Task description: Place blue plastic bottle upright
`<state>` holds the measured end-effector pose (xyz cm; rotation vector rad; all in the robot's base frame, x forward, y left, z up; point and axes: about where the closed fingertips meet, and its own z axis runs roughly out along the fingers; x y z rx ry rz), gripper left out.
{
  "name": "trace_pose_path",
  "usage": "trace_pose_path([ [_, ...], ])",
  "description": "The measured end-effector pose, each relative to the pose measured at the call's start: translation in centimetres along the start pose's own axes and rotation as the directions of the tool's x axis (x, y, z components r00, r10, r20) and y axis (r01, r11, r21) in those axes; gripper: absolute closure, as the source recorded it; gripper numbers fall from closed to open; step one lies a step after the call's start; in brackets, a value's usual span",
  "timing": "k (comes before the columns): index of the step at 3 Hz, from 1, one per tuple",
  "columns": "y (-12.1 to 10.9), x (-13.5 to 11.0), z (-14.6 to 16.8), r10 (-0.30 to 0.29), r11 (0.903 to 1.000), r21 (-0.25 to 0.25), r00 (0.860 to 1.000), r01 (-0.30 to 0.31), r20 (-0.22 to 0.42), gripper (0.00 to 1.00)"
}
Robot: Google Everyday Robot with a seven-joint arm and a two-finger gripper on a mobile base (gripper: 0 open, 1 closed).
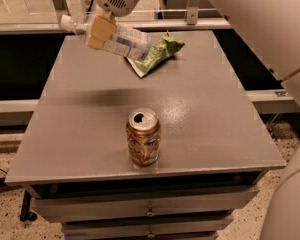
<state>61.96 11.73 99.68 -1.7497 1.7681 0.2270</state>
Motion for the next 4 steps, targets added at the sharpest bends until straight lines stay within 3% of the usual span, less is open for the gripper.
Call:
trace_pose_path([
  [1, -1.2, -0.7, -3.0, 0.032, 0.9992, 0.020, 0.990, -0.035, 0.138, 1.00],
  [2, -1.5, -1.3, -5.8, 0.092, 0.9946, 0.016, 0.941, -0.103, 0.324, 1.00],
  [3, -0.8, -1.9, -7.8, 0.129, 0.9871, 0.015, 0.848, -0.159, 0.513, 1.00],
  [4, -0.1, -1.8, -8.3, 0.143, 0.9781, 0.024, 0.751, -0.207, 0.645, 1.00],
])
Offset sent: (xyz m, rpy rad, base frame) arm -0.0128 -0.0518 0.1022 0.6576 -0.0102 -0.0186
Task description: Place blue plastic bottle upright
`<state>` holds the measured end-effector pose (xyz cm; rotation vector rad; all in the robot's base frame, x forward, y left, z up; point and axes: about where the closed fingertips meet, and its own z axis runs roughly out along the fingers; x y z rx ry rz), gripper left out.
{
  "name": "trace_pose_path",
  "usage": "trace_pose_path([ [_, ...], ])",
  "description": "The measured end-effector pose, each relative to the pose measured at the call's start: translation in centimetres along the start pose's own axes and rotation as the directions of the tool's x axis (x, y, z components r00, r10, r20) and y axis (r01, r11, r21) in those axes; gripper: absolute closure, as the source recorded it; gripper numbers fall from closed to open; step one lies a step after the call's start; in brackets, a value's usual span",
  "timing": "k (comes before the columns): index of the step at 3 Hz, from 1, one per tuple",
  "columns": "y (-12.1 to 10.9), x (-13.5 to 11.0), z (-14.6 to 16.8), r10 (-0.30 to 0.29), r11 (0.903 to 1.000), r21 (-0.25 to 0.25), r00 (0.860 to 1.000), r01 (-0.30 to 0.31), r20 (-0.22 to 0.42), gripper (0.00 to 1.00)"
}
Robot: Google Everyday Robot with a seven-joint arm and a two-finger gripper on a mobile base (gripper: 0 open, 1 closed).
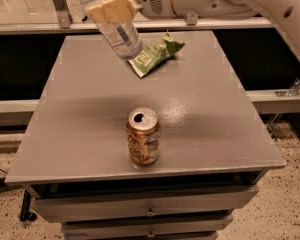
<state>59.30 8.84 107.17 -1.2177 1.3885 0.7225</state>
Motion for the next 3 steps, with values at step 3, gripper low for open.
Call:
trace_pose_path([
  [3, 1.6, 4.9, 1.2, 0.086, 0.9956, 0.008, 0.942, -0.093, 0.324, 1.00],
])
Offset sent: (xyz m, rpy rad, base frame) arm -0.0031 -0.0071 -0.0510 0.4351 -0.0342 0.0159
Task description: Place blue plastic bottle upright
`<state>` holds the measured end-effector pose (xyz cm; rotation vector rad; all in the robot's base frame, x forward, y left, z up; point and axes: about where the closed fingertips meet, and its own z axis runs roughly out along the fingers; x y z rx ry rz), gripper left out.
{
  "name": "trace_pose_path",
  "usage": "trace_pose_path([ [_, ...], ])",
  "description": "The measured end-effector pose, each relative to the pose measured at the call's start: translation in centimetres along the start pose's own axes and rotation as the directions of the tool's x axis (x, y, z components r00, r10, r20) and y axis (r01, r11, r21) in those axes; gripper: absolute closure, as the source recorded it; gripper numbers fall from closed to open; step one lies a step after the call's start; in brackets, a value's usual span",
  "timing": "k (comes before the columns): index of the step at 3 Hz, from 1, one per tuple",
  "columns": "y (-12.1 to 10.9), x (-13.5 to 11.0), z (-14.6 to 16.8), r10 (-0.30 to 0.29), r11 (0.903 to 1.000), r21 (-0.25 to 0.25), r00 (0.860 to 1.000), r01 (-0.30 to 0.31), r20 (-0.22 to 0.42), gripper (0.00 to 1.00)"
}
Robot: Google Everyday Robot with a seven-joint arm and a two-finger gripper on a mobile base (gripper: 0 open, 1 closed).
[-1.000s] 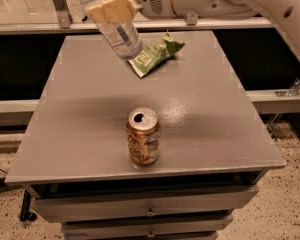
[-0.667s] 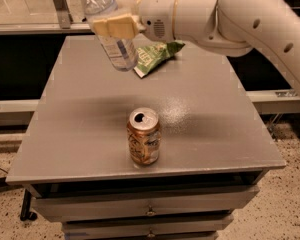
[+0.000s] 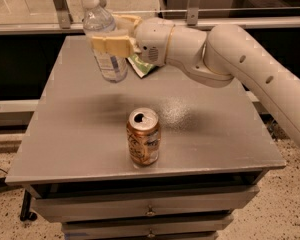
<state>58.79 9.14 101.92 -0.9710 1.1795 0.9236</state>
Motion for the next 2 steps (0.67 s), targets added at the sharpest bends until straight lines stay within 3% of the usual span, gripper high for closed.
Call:
trace_pose_path([
  [2, 0.8, 1.9, -1.4, 0.017, 0.9997, 0.017, 1.000, -0.017, 0.014, 1.00],
])
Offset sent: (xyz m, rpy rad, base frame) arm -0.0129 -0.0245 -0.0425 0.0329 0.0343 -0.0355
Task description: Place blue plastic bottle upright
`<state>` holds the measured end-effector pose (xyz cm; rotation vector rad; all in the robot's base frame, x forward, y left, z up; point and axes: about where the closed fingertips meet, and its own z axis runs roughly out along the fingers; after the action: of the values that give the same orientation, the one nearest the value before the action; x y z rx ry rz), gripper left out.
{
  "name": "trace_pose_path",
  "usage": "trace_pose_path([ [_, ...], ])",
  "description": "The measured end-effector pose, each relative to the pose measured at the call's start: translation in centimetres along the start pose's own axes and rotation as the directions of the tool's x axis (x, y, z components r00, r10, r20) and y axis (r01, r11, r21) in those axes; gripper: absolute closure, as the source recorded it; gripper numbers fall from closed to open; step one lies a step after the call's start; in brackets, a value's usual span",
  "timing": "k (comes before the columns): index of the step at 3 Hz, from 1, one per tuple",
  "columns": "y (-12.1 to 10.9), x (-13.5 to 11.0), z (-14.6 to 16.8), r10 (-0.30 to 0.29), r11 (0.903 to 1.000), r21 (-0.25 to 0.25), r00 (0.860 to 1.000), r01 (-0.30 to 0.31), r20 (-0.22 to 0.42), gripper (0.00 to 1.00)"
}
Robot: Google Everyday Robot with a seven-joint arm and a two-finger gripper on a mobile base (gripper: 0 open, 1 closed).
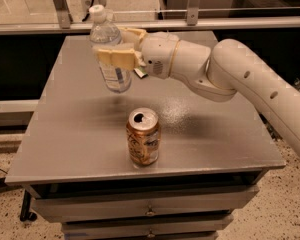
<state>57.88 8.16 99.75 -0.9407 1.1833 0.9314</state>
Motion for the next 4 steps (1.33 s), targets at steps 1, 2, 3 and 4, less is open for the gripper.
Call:
trace_pose_path([
  [1, 0.4, 1.5, -1.3, 0.025, 0.9995, 0.019, 1.000, -0.025, -0.006, 1.00],
  [2, 0.6, 3.1, -2.2, 0.046, 0.9984, 0.034, 0.999, -0.046, 0.002, 1.00],
  [3, 0.9, 5.3, -3.2, 0.068, 0.9970, 0.036, 0.998, -0.069, 0.011, 1.00],
  [4, 0.9, 5.4, -3.3, 0.069, 0.9970, 0.035, 0.998, -0.070, 0.011, 1.00],
])
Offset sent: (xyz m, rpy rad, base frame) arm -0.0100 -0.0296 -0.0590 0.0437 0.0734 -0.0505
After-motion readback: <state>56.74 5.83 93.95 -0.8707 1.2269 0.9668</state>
